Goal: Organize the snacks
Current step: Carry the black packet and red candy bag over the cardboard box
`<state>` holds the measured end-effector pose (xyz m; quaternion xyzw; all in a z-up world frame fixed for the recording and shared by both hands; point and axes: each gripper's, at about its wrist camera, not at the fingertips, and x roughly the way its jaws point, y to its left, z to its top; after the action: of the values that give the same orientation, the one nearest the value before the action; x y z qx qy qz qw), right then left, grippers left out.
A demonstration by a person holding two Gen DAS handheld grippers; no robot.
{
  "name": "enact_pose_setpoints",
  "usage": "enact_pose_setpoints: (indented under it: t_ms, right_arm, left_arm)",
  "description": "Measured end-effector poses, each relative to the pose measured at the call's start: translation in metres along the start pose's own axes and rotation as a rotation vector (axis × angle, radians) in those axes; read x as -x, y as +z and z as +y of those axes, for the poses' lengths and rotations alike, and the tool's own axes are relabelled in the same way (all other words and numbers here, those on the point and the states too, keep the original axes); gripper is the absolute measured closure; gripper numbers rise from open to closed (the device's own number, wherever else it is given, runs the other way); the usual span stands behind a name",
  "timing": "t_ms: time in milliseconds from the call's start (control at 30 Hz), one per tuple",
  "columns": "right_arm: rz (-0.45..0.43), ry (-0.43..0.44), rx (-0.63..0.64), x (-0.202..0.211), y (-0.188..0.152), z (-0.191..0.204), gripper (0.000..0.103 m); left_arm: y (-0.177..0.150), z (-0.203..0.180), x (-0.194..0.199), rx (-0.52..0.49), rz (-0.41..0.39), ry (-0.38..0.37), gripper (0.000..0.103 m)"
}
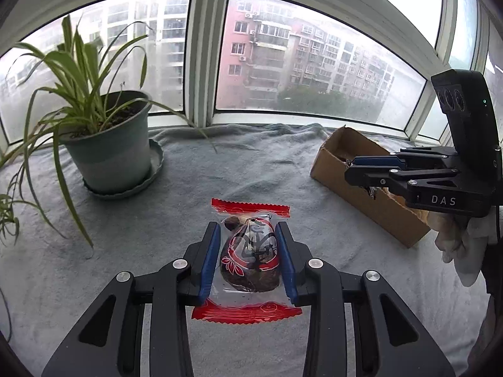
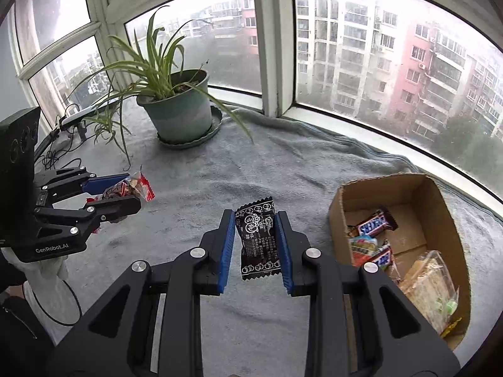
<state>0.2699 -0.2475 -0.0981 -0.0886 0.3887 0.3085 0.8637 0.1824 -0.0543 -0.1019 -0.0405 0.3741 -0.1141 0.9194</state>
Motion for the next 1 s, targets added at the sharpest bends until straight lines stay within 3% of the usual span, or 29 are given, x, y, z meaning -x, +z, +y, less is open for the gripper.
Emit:
enact_pose_setpoints:
  t_ms: [500, 767, 1000]
  right_arm:
    - [-0.046, -0.214, -0.147, 0.053, -0.018, -0.098, 0.076]
    - [-0.028, -0.293, -0.216, 0.05, -0.028, -0.143, 0.076]
    - [-0.016, -0.308, -0.253, 0.044, -0.038, -0.162, 0.076]
  left_arm:
    - [0.061, -0.072, -0.049, -0.102, -0.034, -0.121, 0.069]
    - [0.083, -0.115, -0.076, -0.162, -0.026, -0.16, 0.069]
    - [0.093, -0.146, -0.095, -0.199, -0.009, -0.182, 0.069]
